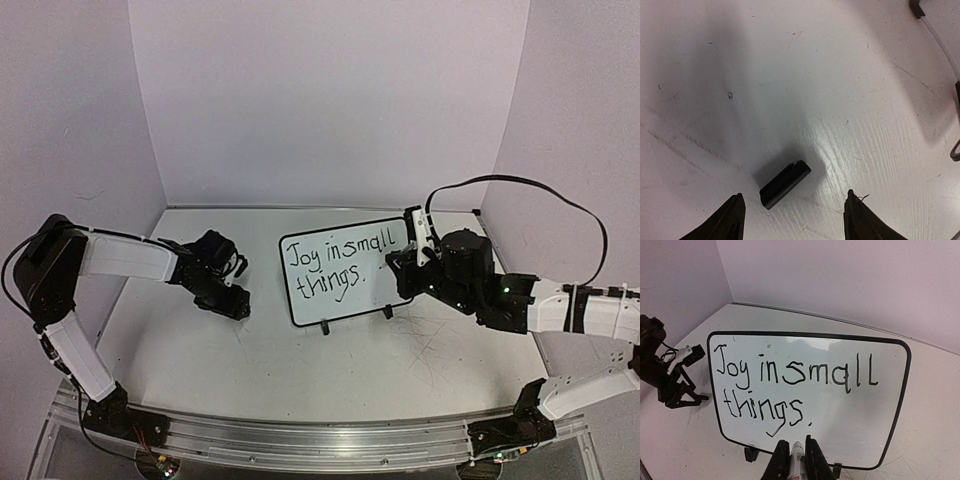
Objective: Write a sentence on the whiteboard
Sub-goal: Pick up the pen cap from the center of the board.
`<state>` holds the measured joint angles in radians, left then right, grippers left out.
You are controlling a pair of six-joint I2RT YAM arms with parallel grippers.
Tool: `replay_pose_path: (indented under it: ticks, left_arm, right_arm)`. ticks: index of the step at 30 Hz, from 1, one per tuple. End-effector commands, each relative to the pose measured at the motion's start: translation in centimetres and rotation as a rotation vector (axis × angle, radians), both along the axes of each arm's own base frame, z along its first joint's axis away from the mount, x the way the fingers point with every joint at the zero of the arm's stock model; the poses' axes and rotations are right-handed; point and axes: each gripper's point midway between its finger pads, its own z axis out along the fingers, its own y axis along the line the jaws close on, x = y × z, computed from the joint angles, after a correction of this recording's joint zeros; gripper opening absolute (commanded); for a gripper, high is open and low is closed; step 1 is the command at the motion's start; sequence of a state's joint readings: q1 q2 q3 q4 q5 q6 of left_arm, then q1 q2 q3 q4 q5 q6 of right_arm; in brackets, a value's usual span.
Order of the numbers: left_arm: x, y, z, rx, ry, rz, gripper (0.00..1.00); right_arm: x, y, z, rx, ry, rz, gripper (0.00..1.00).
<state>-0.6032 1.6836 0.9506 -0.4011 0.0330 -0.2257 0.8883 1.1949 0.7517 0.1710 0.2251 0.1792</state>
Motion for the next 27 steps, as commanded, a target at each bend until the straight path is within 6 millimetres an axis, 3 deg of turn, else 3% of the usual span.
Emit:
replay_pose_path:
  ticks: [1, 9, 18, 21, 27]
  left_arm:
    - [2.0, 0.0, -0.1, 0.083, -0.029, -0.057, 0.66]
    - [0.2, -0.2, -2.3, 0.090, 0.078, -0.107, 0.57]
    - [1.0, -0.7, -2.9, 0.094, 0.086, -0.092, 0.28]
    - [0.6, -0.3, -2.4, 0.085, 0.083, -0.058, 0.19]
    - [0.2, -0.9, 1.4, -0.049, 0.064, 0.057, 0.05]
  right_arm:
    - [-0.2, -0.6, 2.5, 0.049, -0.046, -0.014, 0.02]
    - [-0.5, -0.2, 2.5, 0.065, -0.059, 0.016, 0.01]
    - [-0.6, 0.0, 2.3, 0.074, -0.059, 0.027, 0.00]
    - [-0.6, -0.1, 2.0, 0.076, -0.050, 0.023, 0.00]
    - [-0.4, 1.2, 1.4, 0.049, -0.043, 0.064, 0.00]
